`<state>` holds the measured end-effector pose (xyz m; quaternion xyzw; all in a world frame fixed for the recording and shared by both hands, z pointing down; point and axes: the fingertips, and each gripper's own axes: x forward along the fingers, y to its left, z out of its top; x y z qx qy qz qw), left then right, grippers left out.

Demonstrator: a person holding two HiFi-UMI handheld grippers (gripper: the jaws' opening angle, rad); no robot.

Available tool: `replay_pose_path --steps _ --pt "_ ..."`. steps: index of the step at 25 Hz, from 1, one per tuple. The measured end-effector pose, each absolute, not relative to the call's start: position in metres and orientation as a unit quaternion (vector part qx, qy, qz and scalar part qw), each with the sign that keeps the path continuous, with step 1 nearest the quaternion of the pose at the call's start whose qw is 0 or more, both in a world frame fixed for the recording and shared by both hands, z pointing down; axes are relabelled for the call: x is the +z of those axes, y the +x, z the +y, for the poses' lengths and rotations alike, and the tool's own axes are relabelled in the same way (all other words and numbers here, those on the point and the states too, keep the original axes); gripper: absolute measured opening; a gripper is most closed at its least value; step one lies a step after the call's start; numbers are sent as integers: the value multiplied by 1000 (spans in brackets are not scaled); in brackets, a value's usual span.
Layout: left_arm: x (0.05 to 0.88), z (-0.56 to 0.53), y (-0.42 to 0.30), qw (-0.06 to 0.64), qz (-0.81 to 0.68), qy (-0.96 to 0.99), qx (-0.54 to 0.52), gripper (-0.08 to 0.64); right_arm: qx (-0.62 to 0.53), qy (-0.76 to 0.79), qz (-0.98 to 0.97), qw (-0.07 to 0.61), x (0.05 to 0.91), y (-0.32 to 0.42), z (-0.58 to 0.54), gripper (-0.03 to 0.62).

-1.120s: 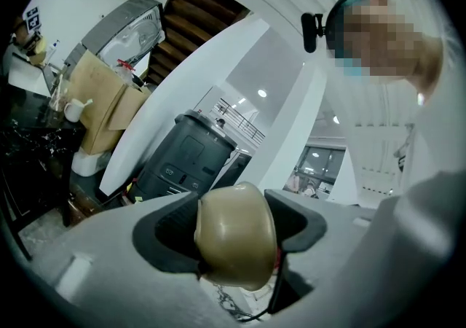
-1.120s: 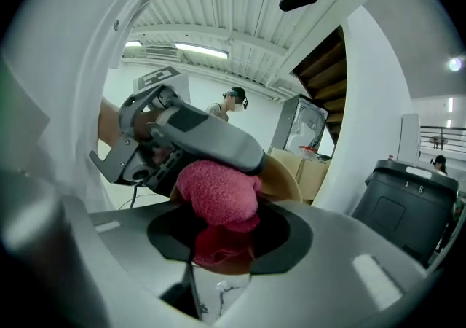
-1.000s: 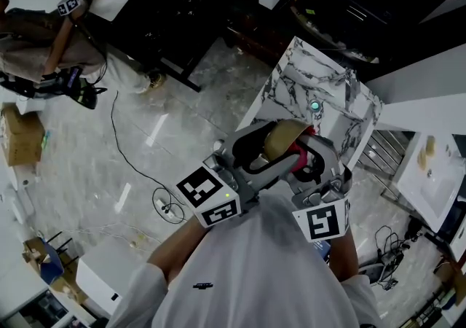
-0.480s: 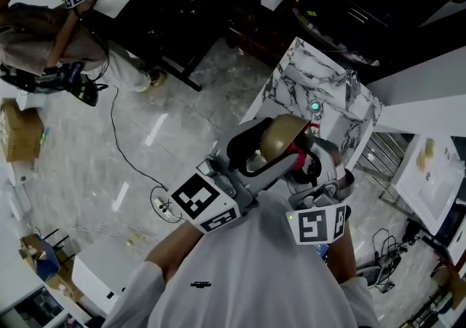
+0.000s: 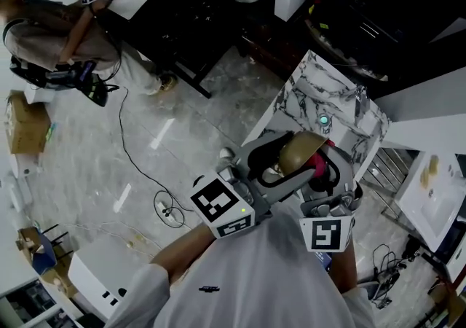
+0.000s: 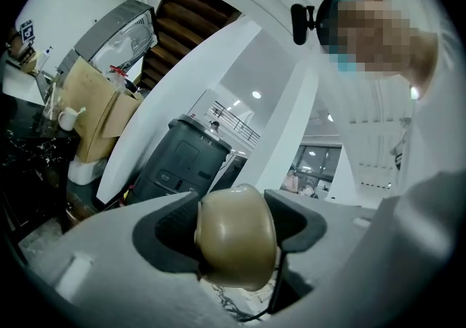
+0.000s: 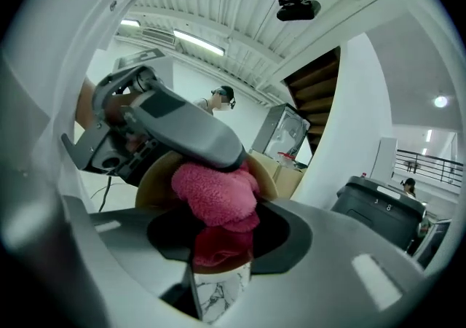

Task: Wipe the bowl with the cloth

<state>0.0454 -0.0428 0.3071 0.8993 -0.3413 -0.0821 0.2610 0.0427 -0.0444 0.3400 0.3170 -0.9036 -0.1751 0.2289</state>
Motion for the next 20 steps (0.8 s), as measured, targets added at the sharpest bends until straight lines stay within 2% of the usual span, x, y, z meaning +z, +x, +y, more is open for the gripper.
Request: replay_pose_path --steps 7,13,20 --pt "303 -50 38 251 -353 898 -79 287 -178 301 -896 274 354 37 -43 155" --pt "308 -49 36 262 -345 899 -72 287 -154 259 -923 241 350 24 -32 153" --pt "320 -50 35 284 -330 898 -58 287 -173 294 -914 221 347 24 -45 155"
